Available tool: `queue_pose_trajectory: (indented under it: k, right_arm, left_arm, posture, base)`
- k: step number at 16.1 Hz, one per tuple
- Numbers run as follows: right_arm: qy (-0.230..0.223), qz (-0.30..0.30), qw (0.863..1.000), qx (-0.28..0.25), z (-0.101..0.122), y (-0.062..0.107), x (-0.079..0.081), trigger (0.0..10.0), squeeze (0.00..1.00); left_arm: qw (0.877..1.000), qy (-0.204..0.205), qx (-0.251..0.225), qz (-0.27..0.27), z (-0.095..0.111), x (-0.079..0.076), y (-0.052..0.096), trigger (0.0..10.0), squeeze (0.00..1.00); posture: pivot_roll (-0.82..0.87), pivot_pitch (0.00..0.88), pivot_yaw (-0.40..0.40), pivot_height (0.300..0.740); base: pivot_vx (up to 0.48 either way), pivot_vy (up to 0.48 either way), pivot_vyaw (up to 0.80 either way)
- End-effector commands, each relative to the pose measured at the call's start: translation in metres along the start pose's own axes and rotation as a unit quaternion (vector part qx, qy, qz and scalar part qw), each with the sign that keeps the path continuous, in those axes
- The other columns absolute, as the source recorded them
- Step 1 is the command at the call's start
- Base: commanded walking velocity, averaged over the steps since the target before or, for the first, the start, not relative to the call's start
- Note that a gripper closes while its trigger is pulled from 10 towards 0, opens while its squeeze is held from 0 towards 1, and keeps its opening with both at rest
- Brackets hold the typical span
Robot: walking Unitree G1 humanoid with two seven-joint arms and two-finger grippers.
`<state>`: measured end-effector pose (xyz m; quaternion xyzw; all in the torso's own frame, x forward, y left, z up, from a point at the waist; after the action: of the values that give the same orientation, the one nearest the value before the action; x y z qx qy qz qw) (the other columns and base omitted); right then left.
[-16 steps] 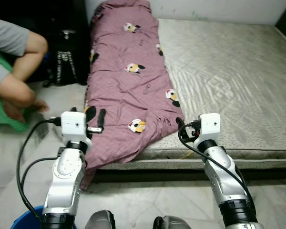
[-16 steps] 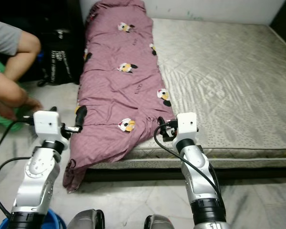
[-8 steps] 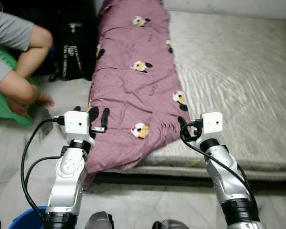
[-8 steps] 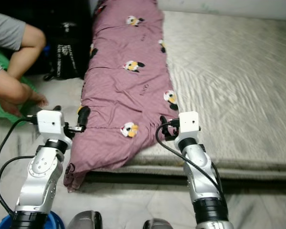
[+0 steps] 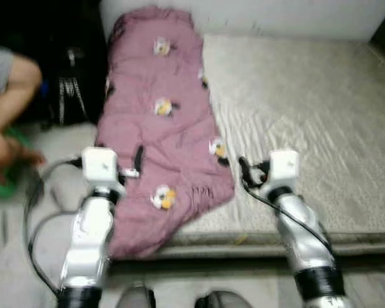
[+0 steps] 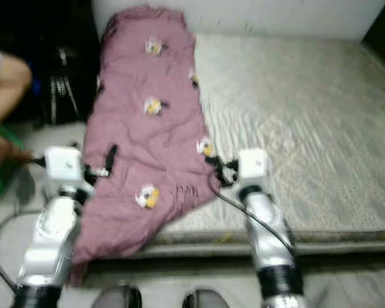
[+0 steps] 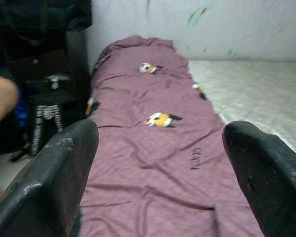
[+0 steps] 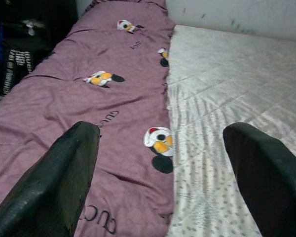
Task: Clean up the room
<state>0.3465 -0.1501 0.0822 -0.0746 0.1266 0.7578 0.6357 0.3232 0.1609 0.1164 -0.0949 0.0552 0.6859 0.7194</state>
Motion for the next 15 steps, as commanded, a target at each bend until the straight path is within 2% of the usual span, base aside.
queue_pose_trajectory:
  k: [1, 2, 9, 11, 14, 15]
  right_arm:
    - [0.001, -0.013, 1.000, 0.004, -0.002, 0.002, -0.009, 10.0, 0.00]
    - [0.001, -0.013, 1.000, 0.004, -0.002, 0.002, -0.009, 10.0, 0.00]
    - [0.002, -0.017, 1.000, 0.008, -0.003, 0.002, -0.011, 10.0, 0.00]
    - [0.001, -0.020, 1.000, 0.010, -0.003, 0.002, -0.012, 10.0, 0.00]
    - [-0.004, -0.029, 0.999, 0.015, -0.006, 0.005, -0.015, 10.0, 0.00]
    - [-0.014, -0.032, 0.999, 0.019, -0.008, 0.005, -0.015, 10.0, 0.00]
  left_arm:
    - [1.000, 0.007, 0.008, 0.001, -0.003, -0.002, 0.000, 10.0, 0.00]
    - [1.000, 0.008, 0.008, 0.001, -0.003, -0.002, 0.000, 10.0, 0.00]
    - [1.000, 0.009, 0.008, -0.003, -0.002, -0.003, 0.000, 10.0, 0.00]
    - [1.000, -0.006, 0.002, 0.004, -0.001, -0.002, 0.001, 10.0, 0.00]
    - [0.999, -0.029, -0.004, 0.022, 0.001, 0.010, 0.011, 10.0, 0.00]
    - [0.999, -0.034, -0.001, 0.022, 0.000, 0.011, 0.012, 10.0, 0.00]
  posture:
    - [-0.03, 0.106, -0.050, 0.740]
    - [-0.03, 0.106, -0.050, 0.740]
    - [-0.03, 0.110, -0.048, 0.740]
    - [-0.03, 0.110, -0.049, 0.740]
    - [-0.03, 0.113, -0.039, 0.740]
    - [-0.03, 0.114, -0.039, 0.740]
  base:
    - [0.000, 0.000, 0.00]
    - [0.000, 0.000, 0.00]
    - [0.000, 0.480, 0.00]
    - [0.000, 0.000, 0.00]
    - [0.000, 0.000, 0.00]
    - [0.000, 0.000, -0.80]
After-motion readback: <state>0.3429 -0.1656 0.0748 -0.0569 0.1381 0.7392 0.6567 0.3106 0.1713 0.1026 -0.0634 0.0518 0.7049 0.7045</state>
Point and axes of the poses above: a point about 5 cm out from each wrist's last joint towards the gripper, its own y axis pointing back from the gripper into the wrist, its own z axis along the axis of the wrist's last joint, x = y × z, the point moved 5 cm from there along -y, pointing out of the wrist towards the gripper, and after that the axes turned 14 degrees about y, right-handed, at the moved point
